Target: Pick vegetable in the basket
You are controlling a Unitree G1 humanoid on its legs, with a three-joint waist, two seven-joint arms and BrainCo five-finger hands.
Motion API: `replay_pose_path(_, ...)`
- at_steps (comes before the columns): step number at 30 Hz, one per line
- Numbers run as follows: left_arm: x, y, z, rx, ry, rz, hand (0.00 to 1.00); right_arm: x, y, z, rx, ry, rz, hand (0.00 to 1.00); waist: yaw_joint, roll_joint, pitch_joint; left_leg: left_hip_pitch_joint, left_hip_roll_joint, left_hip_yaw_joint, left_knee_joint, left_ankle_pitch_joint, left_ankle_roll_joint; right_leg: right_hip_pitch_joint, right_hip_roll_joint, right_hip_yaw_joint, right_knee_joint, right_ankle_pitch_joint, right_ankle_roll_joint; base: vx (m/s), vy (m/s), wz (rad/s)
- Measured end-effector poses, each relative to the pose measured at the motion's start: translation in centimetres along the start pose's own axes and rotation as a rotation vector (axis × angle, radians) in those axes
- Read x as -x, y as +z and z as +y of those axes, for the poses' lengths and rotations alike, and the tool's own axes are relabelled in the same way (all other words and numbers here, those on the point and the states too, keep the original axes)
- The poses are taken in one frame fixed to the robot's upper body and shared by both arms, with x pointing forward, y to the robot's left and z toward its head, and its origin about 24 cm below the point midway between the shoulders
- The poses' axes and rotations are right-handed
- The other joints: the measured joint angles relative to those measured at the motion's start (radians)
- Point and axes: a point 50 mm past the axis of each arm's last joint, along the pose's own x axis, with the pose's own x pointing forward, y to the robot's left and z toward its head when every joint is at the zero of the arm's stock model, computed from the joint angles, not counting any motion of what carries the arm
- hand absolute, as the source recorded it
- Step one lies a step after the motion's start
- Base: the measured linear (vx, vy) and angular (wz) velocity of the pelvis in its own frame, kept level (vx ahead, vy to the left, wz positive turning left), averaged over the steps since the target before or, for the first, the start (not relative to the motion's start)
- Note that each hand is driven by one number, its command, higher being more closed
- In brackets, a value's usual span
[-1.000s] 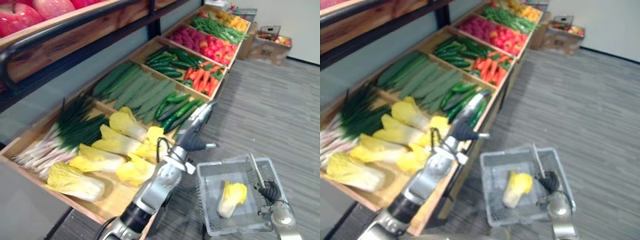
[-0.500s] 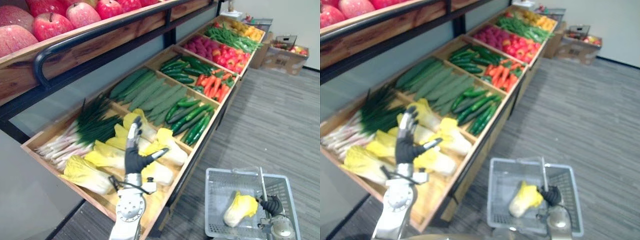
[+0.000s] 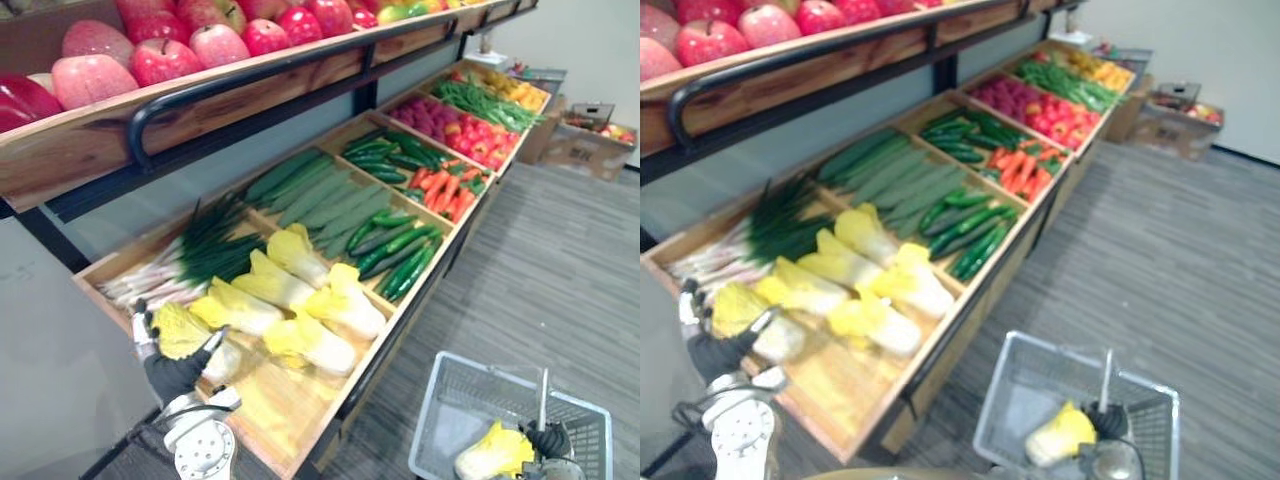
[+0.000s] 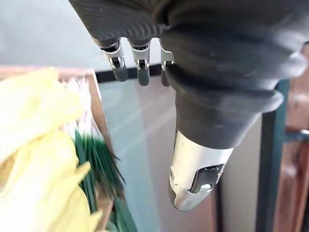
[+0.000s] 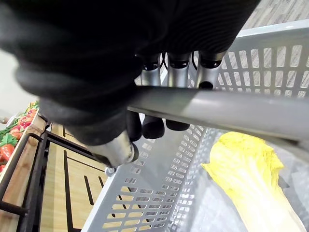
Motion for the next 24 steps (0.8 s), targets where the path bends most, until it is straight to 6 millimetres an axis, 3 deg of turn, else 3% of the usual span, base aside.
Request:
replay_pose_path(6,-0.3,-4.3,5.4,-0.183,0.271,0.182,0.00,-0.3,0.6,-0.2,-0.016,-0.019,-0.012,1.00,0.003,-0.007,-0.001,-0.001,0.000,-0.025,-0.022,0.018,0.000,0.009,0.002,-0.027,0.000,-0.005,-0.003,-0.01,-0.034,0.13)
replay_pose_path(12,1.1,-8.7,9.8,-0.299,0.508,0.429,0.00,-0.6,1.1,0.0,-0.034,-0.024,-0.022,1.00,0.015,-0.016,-0.001,0.000,-0.002,-0.038,-0.039,0.030,0.001,0.018,0.001,-0.047,0.000,-0.012,-0.010,-0.01,-0.027,0.09)
replay_pose_path(18,5.0,-13.8,10.0,-0.380,0.490,0.732,0.00,-0.8,1.6,0.5,-0.030,-0.006,-0.032,1.00,0.030,-0.023,0.002,0.003,-0.007,-0.051,-0.054,0.045,0.003,0.018,-0.001,-0.057,-0.001,-0.012,-0.011,0.00,-0.017,0.05)
replay_pose_path(24,8.4,-17.2,9.3,-0.429,0.352,0.971,0.00,-0.8,1.6,1.3,-0.016,0.022,-0.026,1.00,0.028,-0.020,0.006,0.014,-0.009,-0.040,-0.055,0.044,0.001,0.018,-0.002,-0.043,-0.001,-0.013,-0.012,-0.01,-0.015,-0.05)
